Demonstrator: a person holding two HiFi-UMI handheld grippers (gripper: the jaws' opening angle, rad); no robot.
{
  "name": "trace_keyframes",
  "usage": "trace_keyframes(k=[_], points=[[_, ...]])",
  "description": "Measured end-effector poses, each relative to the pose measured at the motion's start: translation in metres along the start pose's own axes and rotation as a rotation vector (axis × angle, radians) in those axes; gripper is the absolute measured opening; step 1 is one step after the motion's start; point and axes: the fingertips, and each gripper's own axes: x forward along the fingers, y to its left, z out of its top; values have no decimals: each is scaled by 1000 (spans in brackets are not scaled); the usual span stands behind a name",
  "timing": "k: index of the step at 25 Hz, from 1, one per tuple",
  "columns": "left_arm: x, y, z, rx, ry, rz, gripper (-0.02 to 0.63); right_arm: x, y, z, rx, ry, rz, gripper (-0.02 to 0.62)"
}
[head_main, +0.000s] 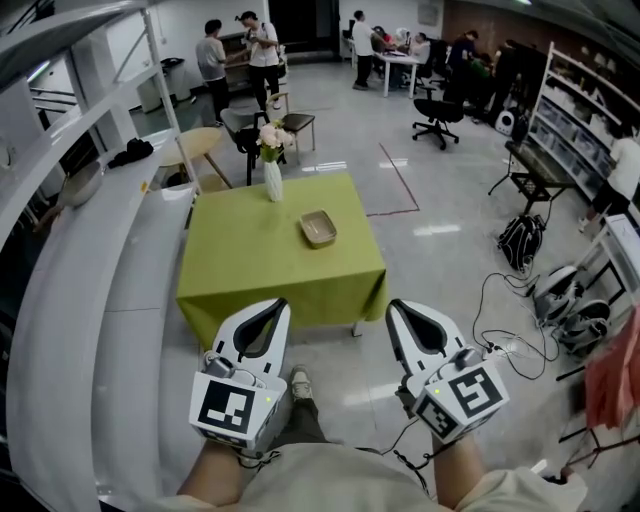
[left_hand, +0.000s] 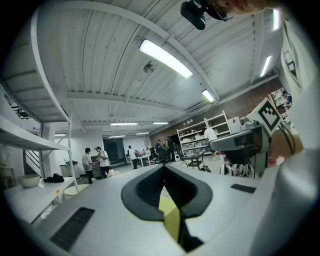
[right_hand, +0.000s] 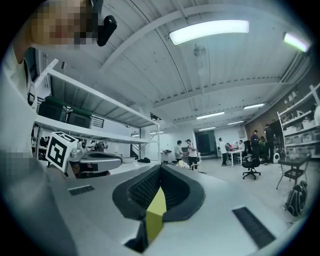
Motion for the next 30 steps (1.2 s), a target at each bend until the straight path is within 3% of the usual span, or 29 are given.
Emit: trace_keyframes(k=[11, 30], points=[[79, 60, -25, -10, 2, -19, 6, 89, -46, -13, -15, 42, -21, 6], [246, 246, -74, -45, 43, -88, 6, 331, -124, -23, -27, 136, -78, 6]])
